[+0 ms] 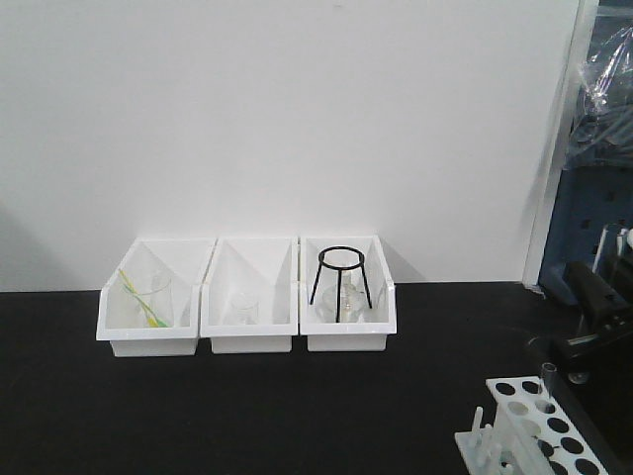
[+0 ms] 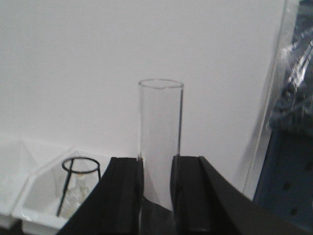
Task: Flip and reinsert test tube from rack
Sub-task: 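Lift the glass tube up out of the rack with the right gripper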
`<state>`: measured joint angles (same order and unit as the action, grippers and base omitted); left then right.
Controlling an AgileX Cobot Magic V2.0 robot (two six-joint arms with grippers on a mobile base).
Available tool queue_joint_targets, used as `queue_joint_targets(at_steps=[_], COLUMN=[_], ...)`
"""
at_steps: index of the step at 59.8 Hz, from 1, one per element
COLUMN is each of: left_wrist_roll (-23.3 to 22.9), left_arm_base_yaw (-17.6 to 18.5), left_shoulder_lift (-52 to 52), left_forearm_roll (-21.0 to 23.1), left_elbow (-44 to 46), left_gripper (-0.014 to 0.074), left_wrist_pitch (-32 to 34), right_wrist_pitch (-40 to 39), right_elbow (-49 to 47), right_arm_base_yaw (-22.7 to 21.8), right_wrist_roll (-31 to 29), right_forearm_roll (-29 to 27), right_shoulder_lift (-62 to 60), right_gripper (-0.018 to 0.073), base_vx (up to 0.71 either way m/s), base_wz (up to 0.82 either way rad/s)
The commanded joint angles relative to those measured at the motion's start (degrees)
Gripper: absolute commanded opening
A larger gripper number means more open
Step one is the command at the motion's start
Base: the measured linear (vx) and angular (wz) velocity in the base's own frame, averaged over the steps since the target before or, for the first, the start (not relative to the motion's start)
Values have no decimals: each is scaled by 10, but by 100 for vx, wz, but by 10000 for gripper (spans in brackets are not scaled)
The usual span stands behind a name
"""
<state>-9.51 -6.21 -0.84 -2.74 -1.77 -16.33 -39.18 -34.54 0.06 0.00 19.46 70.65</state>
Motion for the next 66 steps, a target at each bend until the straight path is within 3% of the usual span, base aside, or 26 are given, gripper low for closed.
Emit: queue_joint_targets(at_steps=[1, 2, 5, 12, 17, 28, 32, 35, 39, 43, 50, 56, 66], left_wrist_roll=[0, 0, 0, 0, 0, 0, 0, 0, 0, 0, 0, 0, 0], left_arm_base_yaw=[2, 2, 2, 2, 2, 2, 2, 2, 2, 2, 2, 2, 2], left_shoulder_lift=[-2, -2, -2, -2, -2, -2, -2, -2, -2, -2, -2, -2, -2], left_forearm_roll=[2, 2, 2, 2, 2, 2, 2, 2, 2, 2, 2, 2, 2], left_elbow=[-1, -1, -1, -1, -1, -1, -1, -1, -1, -1, -1, -1, -1], left_gripper=[-6, -6, -6, -6, -6, -6, -6, -6, -6, -6, -6, -6, -6], left_wrist_pitch=[47, 47, 47, 47, 47, 47, 47, 47, 47, 47, 47, 47, 47], right_wrist_pitch=[35, 68, 121, 209, 242, 249, 245, 241, 236, 219, 154, 45, -142], right_elbow=[-29, -32, -35, -37, -37, -37, -37, -41, -53, -55, -42, -5, 92], right_arm_base_yaw=[0, 0, 0, 0, 0, 0, 0, 0, -1, -1, -1, -1, -1], right_wrist_roll=[-157, -205, -256, -267, -267, -266, -235, -183, -74, -6, 59, 62, 59], right_forearm_roll=[142, 204, 303, 446, 484, 465, 418, 337, 158, -5, -198, -267, -195], right_shoulder_lift=[-31, -35, -44, -61, -66, -70, -70, -70, -70, -70, -70, -70, -52], right_gripper=[-10, -10, -9, -8, -8, -8, -8, -8, -8, -8, -8, -8, -8], base_vx=[0, 0, 0, 0, 0, 0, 0, 0, 0, 0, 0, 0, 0], base_wz=[0, 0, 0, 0, 0, 0, 0, 0, 0, 0, 0, 0, 0])
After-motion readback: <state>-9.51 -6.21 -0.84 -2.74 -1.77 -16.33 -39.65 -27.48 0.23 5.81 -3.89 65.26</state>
